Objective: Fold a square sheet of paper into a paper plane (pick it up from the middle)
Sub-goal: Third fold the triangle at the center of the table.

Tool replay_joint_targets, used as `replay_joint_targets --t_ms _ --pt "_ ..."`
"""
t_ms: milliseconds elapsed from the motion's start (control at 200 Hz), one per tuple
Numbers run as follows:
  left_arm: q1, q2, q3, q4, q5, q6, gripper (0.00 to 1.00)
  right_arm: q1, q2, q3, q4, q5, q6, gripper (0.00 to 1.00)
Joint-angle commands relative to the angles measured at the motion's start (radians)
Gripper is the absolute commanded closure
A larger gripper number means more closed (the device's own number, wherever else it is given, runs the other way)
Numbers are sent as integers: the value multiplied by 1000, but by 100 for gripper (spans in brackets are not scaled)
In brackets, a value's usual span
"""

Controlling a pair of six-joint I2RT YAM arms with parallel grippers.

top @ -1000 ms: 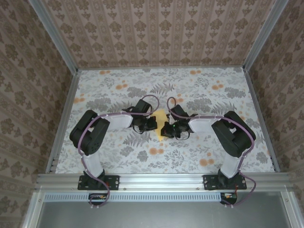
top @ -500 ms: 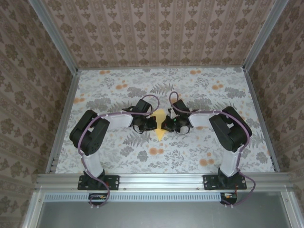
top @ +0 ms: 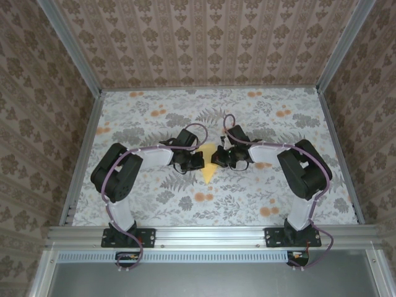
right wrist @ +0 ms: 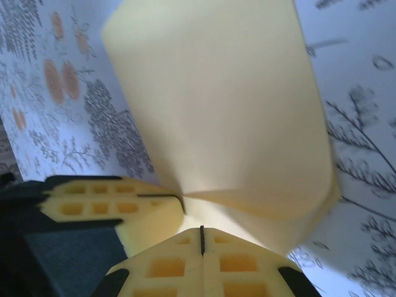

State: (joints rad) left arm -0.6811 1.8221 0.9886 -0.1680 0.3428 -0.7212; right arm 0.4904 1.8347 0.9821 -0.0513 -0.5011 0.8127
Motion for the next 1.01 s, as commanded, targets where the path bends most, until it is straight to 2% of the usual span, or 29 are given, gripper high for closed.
replay_joint_targets --t_ms 0,250,595,865,1000 --pt "-3 23 -17 -111 -63 23 100 -7 44 17 -8 6 -10 99" --pt "-3 23 -24 -114 -70 24 100 -43 69 -21 -4 39 -31 99" --pt "-1 28 -38 -101 -66 23 100 -161 27 -47 17 27 -44 99" --pt "-1 -7 5 -85 -26 87 100 -149 -107 -57 -7 5 -40 99" --pt "-2 -67 43 -80 -5 114 93 -131 -141 -104 0 12 -28 98"
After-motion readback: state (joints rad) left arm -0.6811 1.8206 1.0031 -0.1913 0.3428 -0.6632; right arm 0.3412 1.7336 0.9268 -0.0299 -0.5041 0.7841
